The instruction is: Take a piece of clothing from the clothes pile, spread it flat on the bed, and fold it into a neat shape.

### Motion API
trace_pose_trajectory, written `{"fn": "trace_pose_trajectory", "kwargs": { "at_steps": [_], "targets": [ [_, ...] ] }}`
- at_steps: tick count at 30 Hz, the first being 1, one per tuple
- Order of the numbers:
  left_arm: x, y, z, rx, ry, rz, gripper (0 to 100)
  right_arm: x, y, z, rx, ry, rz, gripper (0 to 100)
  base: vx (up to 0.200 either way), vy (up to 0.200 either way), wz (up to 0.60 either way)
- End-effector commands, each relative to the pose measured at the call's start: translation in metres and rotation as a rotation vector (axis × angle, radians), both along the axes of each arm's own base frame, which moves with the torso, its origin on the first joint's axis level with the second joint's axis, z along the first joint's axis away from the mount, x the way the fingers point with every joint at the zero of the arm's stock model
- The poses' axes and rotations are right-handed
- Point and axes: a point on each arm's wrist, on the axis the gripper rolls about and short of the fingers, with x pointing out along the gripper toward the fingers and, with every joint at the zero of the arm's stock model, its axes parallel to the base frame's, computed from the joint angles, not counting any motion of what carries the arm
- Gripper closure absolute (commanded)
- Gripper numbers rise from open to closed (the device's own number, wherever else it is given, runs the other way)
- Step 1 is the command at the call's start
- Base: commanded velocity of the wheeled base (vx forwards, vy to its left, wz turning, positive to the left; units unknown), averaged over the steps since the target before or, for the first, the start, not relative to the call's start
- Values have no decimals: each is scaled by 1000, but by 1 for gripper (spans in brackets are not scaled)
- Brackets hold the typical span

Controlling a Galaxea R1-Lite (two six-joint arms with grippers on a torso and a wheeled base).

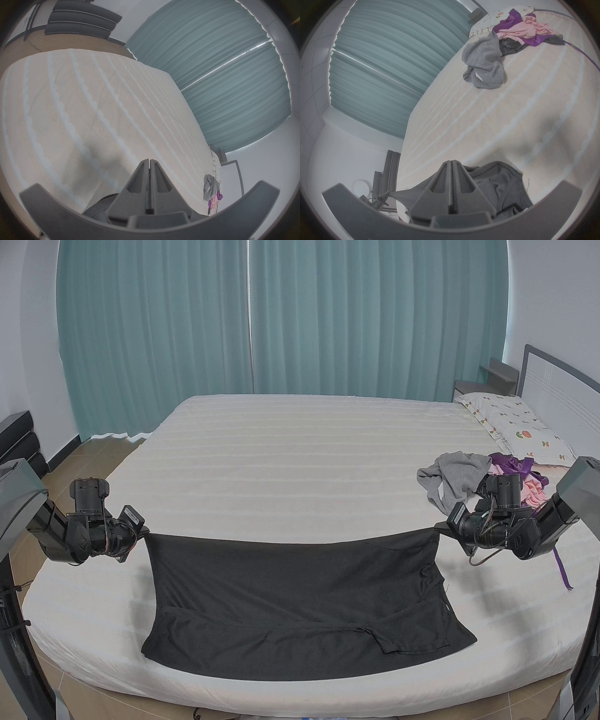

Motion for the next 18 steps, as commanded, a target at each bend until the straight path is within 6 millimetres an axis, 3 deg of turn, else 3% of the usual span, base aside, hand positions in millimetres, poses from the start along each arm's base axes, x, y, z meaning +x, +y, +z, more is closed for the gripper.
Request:
{"fn": "trace_pose_trajectory", "kwargs": {
  "at_steps": [1, 18],
  "targets": [
    [-4, 0, -2, 7, 13, -5, 100, -10, -4, 1, 5, 15, 2, 100, 0, 0, 0],
    [-37, -5, -30, 108, 132, -105, 100, -39, -9, -28, -99, 93, 123, 100, 0, 0, 0]
  ]
}}
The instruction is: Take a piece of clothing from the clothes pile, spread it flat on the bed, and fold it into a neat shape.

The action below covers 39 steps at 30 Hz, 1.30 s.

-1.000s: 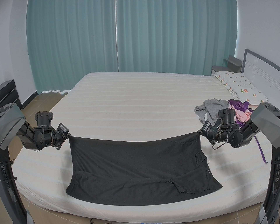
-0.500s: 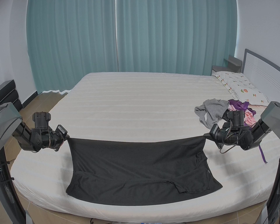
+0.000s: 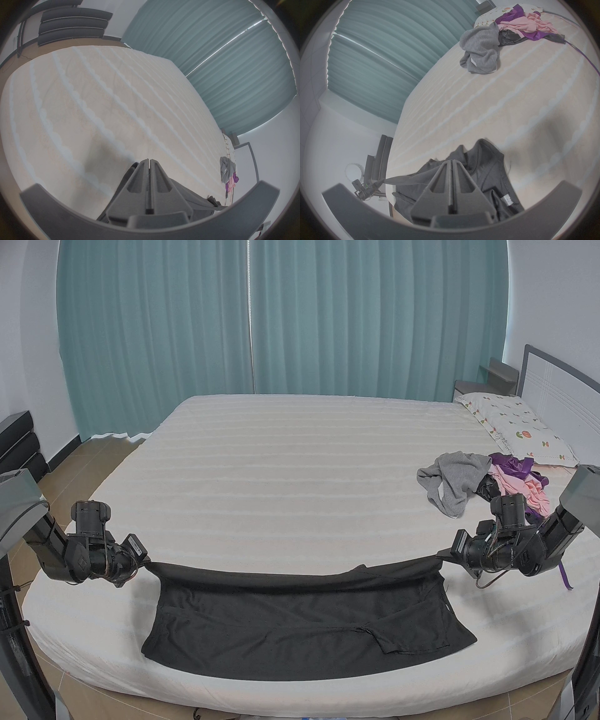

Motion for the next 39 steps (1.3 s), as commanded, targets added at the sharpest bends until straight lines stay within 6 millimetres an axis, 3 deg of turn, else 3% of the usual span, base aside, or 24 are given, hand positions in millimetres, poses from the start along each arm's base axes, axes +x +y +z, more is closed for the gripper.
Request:
{"fn": "trace_pose_trajectory", "kwargs": {
  "at_steps": [1, 6, 21, 39],
  "targets": [
    [-7, 0, -1, 2, 17, -3, 100, -9, -4, -5, -14, 26, 5, 100, 0, 0, 0],
    [-15, -1, 0, 7, 26, -8, 100, -18, -7, -12, -38, 49, 17, 100, 0, 0, 0],
    [-32, -5, -24, 27, 128, -51, 100, -32, -7, -44, -111, 131, 94, 100, 0, 0, 0],
    [-44, -9, -41, 31, 200, -79, 100, -36, -5, -53, -131, 159, 115, 100, 0, 0, 0]
  ]
}}
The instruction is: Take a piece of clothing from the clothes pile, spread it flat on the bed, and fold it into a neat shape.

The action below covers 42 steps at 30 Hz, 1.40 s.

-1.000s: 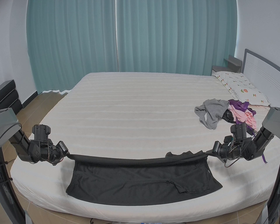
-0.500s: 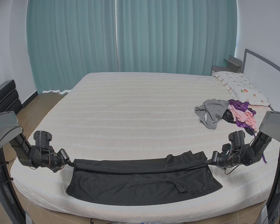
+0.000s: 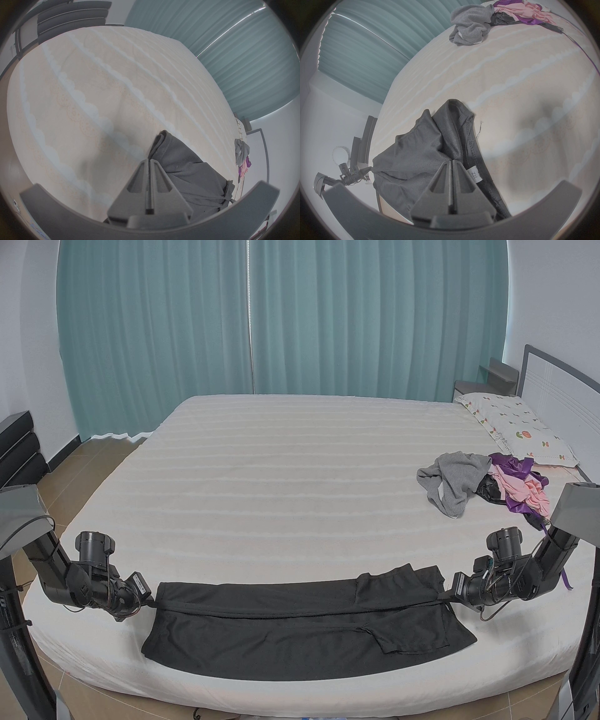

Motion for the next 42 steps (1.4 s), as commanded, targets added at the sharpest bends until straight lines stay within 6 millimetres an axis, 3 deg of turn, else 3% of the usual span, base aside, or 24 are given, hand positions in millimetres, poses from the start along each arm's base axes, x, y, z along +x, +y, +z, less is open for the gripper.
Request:
{"fn": "trace_pose_trajectory", "kwargs": {
  "at_steps": [1, 2, 3, 4, 9, 11, 16, 22, 30, 42],
  "targets": [
    [-2, -3, -3, -1, 15, -8, 100, 0, 1, -3, 1, 11, 3, 100, 0, 0, 0],
    [-2, -4, -3, -1, 15, -11, 100, 0, 1, -4, 0, 11, 3, 100, 0, 0, 0],
    [-2, -4, -3, -1, 15, -13, 0, 0, 1, -5, -1, 16, 3, 100, 0, 0, 0],
    [-2, -4, -3, -1, 15, -13, 0, 0, 1, -5, -1, 16, 3, 0, 0, 0, 0],
    [-2, -4, -1, -3, 8, -9, 0, 4, 1, -1, 4, -3, -3, 0, 0, 0, 0],
    [-1, -4, 5, -2, -10, -7, 0, 9, -4, 13, 16, -51, -26, 0, 0, 0, 0],
    [3, -1, 19, 2, -61, 5, 0, 14, -10, 21, 25, -83, -49, 0, 0, 0, 0],
    [19, 0, 22, 4, -100, 3, 0, 24, -9, 26, 71, -82, -117, 0, 0, 0, 0],
    [53, -12, 1, 7, -104, -22, 0, 32, -9, 25, 91, -84, -149, 0, 0, 0, 0],
    [67, -25, -12, 29, -105, -49, 0, 40, -10, 12, 113, -49, -193, 0, 0, 0, 0]
  ]
}}
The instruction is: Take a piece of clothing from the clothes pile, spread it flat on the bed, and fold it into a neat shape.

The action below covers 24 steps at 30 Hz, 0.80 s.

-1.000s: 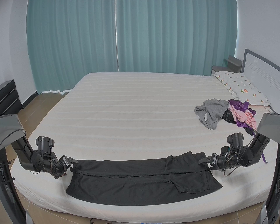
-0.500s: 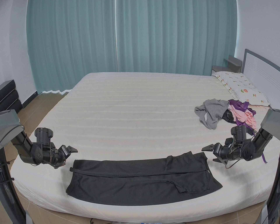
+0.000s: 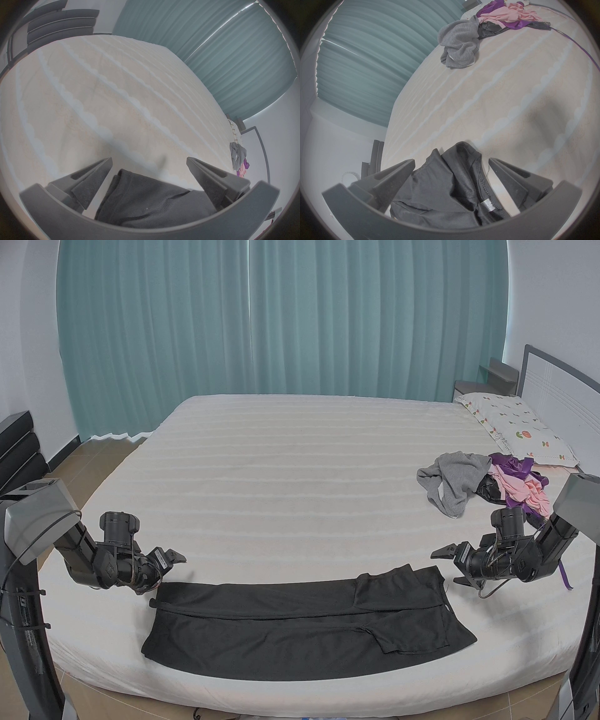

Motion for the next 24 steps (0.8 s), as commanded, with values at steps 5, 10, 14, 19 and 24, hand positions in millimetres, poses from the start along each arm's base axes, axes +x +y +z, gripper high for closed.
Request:
{"fn": "trace_pose_trajectory", "kwargs": {
  "at_steps": [5, 10, 14, 19, 24],
  "targets": [
    [-1, -2, -11, 4, 32, 1, 100, 10, -1, -15, -34, 17, -36, 0, 0, 0, 0],
    [-3, 0, -13, 40, 44, 43, 100, 16, 0, -16, -38, 6, -38, 0, 0, 0, 0],
    [-3, 4, -14, 64, 49, 95, 100, 19, 2, -17, -38, 1, -31, 0, 0, 0, 0],
    [-3, 11, -9, 21, 41, 176, 100, 22, 4, -21, -38, 4, -29, 0, 0, 0, 0],
    [-6, 14, -9, 18, 49, 188, 100, 24, 4, -25, -38, 11, -29, 0, 0, 0, 0]
  ]
}}
